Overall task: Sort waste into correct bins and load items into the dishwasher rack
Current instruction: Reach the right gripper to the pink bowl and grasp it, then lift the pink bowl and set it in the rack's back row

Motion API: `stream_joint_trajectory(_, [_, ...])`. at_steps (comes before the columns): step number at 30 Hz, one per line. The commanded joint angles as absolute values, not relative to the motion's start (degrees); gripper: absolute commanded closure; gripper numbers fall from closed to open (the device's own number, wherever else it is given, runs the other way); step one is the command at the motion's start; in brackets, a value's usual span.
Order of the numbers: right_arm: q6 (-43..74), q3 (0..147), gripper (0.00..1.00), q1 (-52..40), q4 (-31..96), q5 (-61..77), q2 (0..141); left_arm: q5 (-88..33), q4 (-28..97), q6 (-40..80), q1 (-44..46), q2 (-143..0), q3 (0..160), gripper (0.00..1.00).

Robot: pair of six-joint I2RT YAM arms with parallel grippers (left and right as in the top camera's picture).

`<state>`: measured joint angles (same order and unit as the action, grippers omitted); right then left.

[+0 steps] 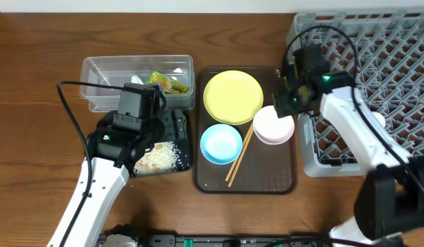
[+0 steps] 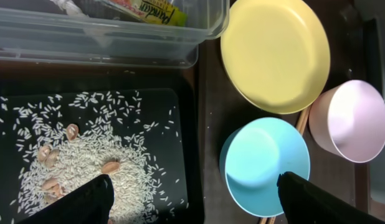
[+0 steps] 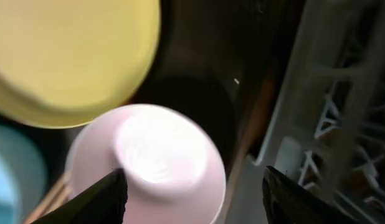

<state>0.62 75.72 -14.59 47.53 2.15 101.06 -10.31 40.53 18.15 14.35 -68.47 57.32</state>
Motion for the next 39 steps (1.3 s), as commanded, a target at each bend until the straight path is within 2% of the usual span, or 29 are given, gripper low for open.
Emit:
stream_joint_trajectory(1, [1.7,75.2,0.34,-16.1,47.4,-1.7,104.2,-9.8,40.8,17.8,14.2,-68.9,58.3,0.14])
stream_joint_trajectory(4, [1.7,75.2,0.37,-16.5,48.7,-1.7,106.6,-9.8,40.8,17.8,14.2,-68.9,58.3,0.14])
stream_joint_trajectory(7, [1.7,75.2,0.53,-16.6,50.6,-1.7,108.4,-9.8,40.8,17.8,14.2,-68.9,58.3,0.14])
stream_joint_trajectory(9, [1.7,75.2,0.59,-16.6,51.7,-1.7,108.7,-9.8,40.8,17.8,14.2,-68.9,58.3,0.14])
stream_joint_trajectory(14, [1.7,75.2,0.84,-16.4,54.3,-1.7,108.6,-9.8,40.9,17.8,14.2,-68.9,58.3,0.14])
stream_joint_trajectory(17, [1.7,75.2,0.91,-16.0,56.2,-1.8,108.6,-9.8,41.1,17.8,14.2,-68.9,58.3,0.14])
stream_joint_trajectory(19, [1.7,75.2,0.99,-15.7,57.1,-2.2,108.6,-9.8,41.1,17.8,14.2,-68.9,58.3,0.14])
stream_joint_trajectory(27, [1.7,76.3,0.99,-14.9,57.9,-2.2,105.4,-9.8,41.1,17.8,14.2,-68.9,58.3,0.14])
stream_joint_trajectory(31, [1.7,79.0,0.99,-14.6,56.4,-7.2,99.6,-9.8,41.1,17.8,14.2,-68.9,58.3,0.14])
stream_joint_trajectory(39, [0.1,80.2,0.99,-14.5,38.2,-27.8,89.1,-9.8,41.1,17.8,14.2,-68.9,58.3,0.14])
